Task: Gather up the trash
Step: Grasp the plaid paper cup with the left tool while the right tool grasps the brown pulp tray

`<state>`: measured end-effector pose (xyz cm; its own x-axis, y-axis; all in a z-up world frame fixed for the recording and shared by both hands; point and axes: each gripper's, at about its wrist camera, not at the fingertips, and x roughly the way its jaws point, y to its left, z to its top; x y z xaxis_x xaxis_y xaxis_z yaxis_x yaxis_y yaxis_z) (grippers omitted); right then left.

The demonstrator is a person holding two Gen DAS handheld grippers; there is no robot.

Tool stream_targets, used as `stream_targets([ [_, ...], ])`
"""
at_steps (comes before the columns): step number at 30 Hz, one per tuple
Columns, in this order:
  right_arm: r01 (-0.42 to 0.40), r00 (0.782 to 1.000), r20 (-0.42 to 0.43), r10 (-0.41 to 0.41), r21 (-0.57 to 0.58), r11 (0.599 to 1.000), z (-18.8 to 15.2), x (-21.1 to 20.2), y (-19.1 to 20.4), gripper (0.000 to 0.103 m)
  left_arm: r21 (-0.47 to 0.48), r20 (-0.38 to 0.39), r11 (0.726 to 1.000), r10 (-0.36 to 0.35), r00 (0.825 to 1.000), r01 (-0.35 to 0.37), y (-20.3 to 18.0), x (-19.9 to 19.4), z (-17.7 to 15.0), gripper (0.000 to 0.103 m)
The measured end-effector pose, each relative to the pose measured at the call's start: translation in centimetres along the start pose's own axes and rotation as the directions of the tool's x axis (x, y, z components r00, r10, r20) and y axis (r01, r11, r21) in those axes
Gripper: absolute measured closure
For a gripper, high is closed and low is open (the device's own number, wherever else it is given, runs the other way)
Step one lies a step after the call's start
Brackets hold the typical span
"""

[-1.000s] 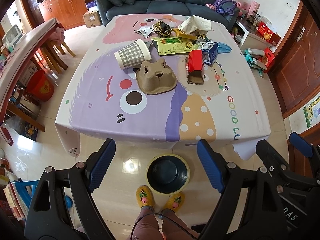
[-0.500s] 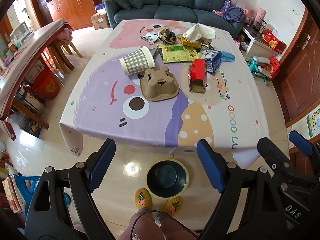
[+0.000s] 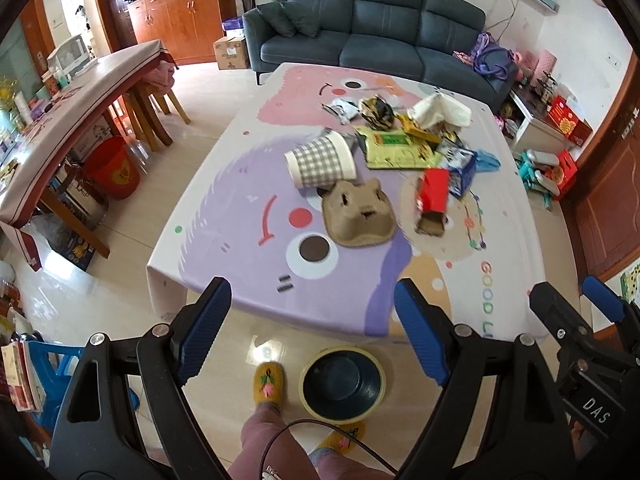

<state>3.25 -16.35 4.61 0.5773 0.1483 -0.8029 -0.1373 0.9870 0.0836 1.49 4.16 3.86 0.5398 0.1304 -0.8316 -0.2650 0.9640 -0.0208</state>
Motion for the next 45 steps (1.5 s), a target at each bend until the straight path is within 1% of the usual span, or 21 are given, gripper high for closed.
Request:
stream_targets([
  [3,-0.006,1.0,0.0,0.006,0.003,1.0,1.5,1.2,0.8,0.007,-0.015,0.009,1.0,-0.002,1.0,0.003,1.7,1.0,2.0,0.021],
  [6,-0.063,0.998,-0.005,0.063,-0.008,0.998,3.4,3.1,1.8,0.007,0.0,0.014,1.0,-0.019,1.0,0.019,3.7,2.7,4.4,0.021],
  [7,-0.079,0.997,-0.01,0.079,-0.019,0.997,4.0,3.9,2.2,0.007,0.022,0.01,0.999,-0.033,0.999,0.032,4.3,3.6,5.4,0.021],
  [9,-0.073,0.997,-0.023,0.072,-0.029,0.997,4.7,5.8,3.3,0.007,0.066,-0.009,0.997,-0.047,0.999,0.048,4.9,5.3,6.9,0.021],
  [11,-0.074,0.995,-0.064,0.074,-0.01,0.997,5.4,8.5,4.4,0.007,0.12,-0.036,0.99,-0.074,0.997,0.078,5.5,7.8,8.8,0.021],
  [13,-0.058,0.992,-0.112,0.061,0.023,0.998,5.8,11.3,5.1,0.007,0.171,-0.063,0.98,-0.095,0.994,0.104,5.7,9.8,10.2,0.021],
  [18,0.016,0.982,-0.188,0.0,0.087,0.996,5.9,18.1,6.5,0.007,0.341,-0.159,0.919,-0.15,0.976,0.197,5.0,16.5,13.4,0.021],
  [19,0.029,0.979,-0.202,-0.008,0.102,0.994,6.0,19.4,6.7,0.007,0.377,-0.196,0.898,-0.162,0.967,0.227,4.6,18.0,14.0,0.02],
  [21,0.047,0.976,-0.218,-0.017,0.13,0.99,6.0,21.2,6.6,0.007,0.42,-0.241,0.869,-0.172,0.955,0.262,3.9,20.0,14.6,0.02],
  [25,0.065,0.969,-0.244,-0.027,0.148,0.987,6.1,24.4,7.2,0.007,0.491,-0.314,0.803,-0.198,0.929,0.337,2.2,23.5,15.8,0.02],
  [26,0.068,0.968,-0.248,-0.031,0.141,0.988,6.1,25.0,7.4,0.007,0.496,-0.327,0.795,-0.201,0.923,0.349,2.1,24.0,15.9,0.02],
  [28,0.071,0.964,-0.263,-0.037,0.121,0.99,6.1,26.4,8.1,0.007,0.51,-0.377,0.769,-0.203,0.904,0.385,1.3,25.7,16.2,0.02],
  [30,0.07,0.961,-0.275,-0.038,0.106,0.992,6.1,27.3,8.5,0.007,0.517,-0.406,0.754,-0.2,0.891,0.405,1.0,26.7,16.5,0.02],
  [34,0.075,0.953,-0.299,-0.045,0.089,0.993,5.8,29.0,9.4,0.007,0.499,-0.488,0.725,-0.218,0.845,0.475,0.3,28.8,16.8,0.02],
  [36,0.082,0.948,-0.313,-0.051,0.087,0.993,5.5,29.7,9.6,0.009,0.476,-0.522,0.722,-0.227,0.822,0.502,0.2,29.6,16.9,0.02],
  [37,0.085,0.945,-0.323,-0.052,0.087,0.993,5.3,30.1,9.6,0.016,0.462,-0.533,0.726,-0.231,0.814,0.509,0.2,29.9,17.0,0.02],
  [38,0.084,0.941,-0.335,-0.051,0.086,0.993,5.2,30.5,9.7,0.02,0.441,-0.542,0.736,-0.238,0.806,0.514,0.2,30.5,17.2,0.02],
  [42,0.105,0.942,-0.326,-0.076,0.073,0.992,4.9,30.8,10.1,0.022,0.394,-0.569,0.765,-0.232,0.789,0.509,0.1,32.2,17.6,0.023],
  [43,0.112,0.944,-0.321,-0.08,0.082,0.99,4.8,30.7,10.0,0.022,0.378,-0.579,0.776,-0.228,0.783,0.506,0.2,32.6,17.5,0.026],
  [44,0.117,0.944,-0.32,-0.083,0.09,0.989,4.7,30.7,10.0,0.022,0.369,-0.588,0.781,-0.224,0.777,0.505,0.4,32.9,17.6,0.036],
  [45,0.122,0.944,-0.32,-0.085,0.1,0.987,4.6,30.6,9.9,0.023,0.354,-0.611,0.788,-0.213,0.763,0.503,0.5,33.4,17.4,0.046],
])
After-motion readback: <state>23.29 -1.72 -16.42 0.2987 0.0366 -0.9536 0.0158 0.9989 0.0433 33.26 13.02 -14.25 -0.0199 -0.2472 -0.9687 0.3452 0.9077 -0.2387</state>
